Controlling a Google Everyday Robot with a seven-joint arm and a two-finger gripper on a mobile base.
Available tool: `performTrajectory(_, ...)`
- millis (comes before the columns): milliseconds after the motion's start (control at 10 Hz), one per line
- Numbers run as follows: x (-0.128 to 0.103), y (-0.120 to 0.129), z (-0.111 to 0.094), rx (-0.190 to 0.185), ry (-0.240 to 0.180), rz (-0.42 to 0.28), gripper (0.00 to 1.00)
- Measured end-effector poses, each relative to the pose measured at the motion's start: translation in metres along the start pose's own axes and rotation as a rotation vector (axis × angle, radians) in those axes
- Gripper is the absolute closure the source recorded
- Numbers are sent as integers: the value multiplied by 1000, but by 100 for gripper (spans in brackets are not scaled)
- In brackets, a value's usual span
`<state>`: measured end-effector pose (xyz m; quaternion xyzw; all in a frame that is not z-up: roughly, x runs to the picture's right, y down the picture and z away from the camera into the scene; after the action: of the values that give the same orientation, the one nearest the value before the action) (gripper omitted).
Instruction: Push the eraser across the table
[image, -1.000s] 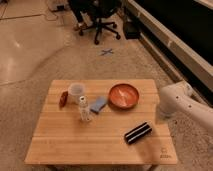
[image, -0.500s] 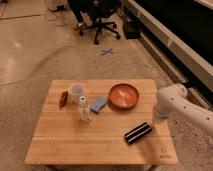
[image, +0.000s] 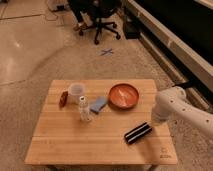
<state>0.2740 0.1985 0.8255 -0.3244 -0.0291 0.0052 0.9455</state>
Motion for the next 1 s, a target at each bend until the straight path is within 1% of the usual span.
performTrajectory(600,-29,29,-7,-59,-68,-21,100)
performTrajectory(1000,-41,41,-2,-99,-93,-31,100)
